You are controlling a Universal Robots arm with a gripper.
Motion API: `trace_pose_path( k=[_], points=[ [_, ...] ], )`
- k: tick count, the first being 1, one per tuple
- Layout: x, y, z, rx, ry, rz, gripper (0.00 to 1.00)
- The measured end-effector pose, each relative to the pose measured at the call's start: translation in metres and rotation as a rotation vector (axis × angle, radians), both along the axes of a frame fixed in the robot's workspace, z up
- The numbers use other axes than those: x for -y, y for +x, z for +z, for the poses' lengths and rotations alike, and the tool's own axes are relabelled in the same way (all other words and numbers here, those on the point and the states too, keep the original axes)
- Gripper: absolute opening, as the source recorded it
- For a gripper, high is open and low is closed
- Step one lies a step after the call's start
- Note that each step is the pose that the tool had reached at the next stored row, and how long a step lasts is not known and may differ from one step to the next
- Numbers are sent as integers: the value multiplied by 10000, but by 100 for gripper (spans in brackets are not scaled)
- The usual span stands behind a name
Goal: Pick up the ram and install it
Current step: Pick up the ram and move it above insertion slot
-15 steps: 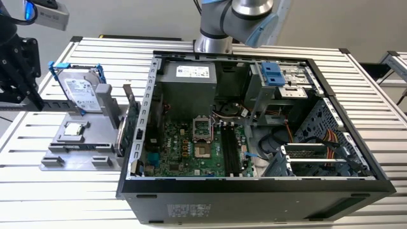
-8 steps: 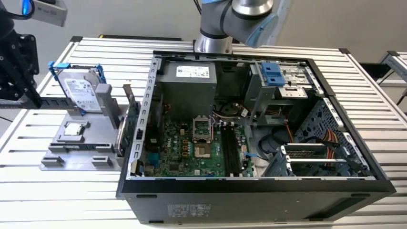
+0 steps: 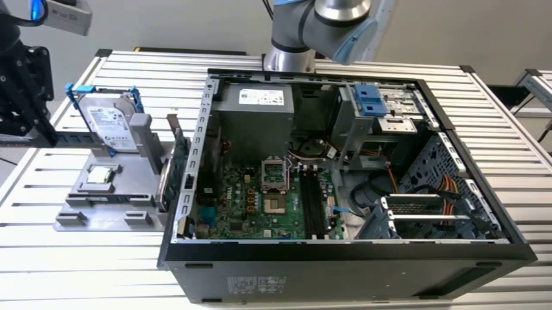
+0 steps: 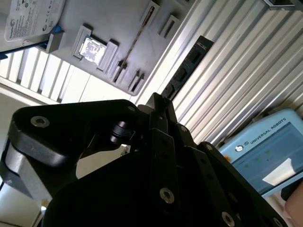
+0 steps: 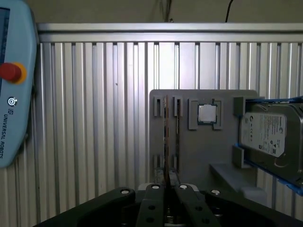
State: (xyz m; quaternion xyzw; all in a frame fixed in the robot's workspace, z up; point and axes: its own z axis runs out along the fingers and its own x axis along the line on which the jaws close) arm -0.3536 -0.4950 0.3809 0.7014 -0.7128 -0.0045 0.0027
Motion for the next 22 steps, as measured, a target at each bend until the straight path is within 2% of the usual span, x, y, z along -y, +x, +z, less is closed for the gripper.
trace_pose_path(
  k=[22],
  points=[
    [0,237,-2,2,2,-1,0]
  ],
)
